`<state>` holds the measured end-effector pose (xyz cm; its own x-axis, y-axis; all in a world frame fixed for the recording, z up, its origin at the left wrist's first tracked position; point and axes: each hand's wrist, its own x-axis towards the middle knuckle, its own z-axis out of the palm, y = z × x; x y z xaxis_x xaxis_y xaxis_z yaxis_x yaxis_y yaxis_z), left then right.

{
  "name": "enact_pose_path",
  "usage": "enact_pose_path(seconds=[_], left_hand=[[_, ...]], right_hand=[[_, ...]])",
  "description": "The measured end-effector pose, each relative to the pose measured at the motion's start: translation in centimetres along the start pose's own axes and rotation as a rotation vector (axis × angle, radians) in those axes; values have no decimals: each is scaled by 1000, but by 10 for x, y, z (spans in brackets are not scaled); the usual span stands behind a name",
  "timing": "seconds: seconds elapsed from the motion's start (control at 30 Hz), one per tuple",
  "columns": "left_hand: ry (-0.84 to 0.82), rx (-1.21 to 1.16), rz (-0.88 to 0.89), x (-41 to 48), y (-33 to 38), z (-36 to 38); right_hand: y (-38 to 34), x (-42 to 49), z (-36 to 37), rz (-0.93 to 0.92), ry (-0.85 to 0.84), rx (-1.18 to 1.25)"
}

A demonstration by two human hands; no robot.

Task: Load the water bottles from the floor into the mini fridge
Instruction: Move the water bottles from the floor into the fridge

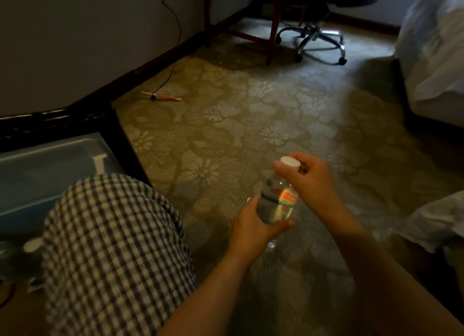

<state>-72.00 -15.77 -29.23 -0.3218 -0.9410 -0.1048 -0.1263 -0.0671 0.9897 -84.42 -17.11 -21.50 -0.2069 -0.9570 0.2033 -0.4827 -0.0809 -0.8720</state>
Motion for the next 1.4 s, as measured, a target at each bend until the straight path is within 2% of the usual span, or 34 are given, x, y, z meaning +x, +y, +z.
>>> enact_pose_path(seconds=[0.27,0.4,0.6,0.8,0.93,1.07,1.2,1.4], left_hand=[[61,-64,31,9,49,-35],[129,13,123,5,87,-79],[242,153,260,-23,146,-160],[310,248,238,-56,163,-230],[314,390,177,-85,148,-279],[324,477,68,-109,103,-321],[344,434,-41,-124,43,-342],[481,198,-130,-126,-36,-344]], right_hand=[[-57,36,-3,-16,-268,-60],[-103,57,8,-107,-311,-85],[-184,70,47,-230,-404,46],[-242,63,98,-376,-448,53],[-251,47,150,-406,-499,9],[-243,24,211,-437,-555,-78],[-228,-6,263,-494,-558,-385],[-170,-40,318,-452,-517,-467]])
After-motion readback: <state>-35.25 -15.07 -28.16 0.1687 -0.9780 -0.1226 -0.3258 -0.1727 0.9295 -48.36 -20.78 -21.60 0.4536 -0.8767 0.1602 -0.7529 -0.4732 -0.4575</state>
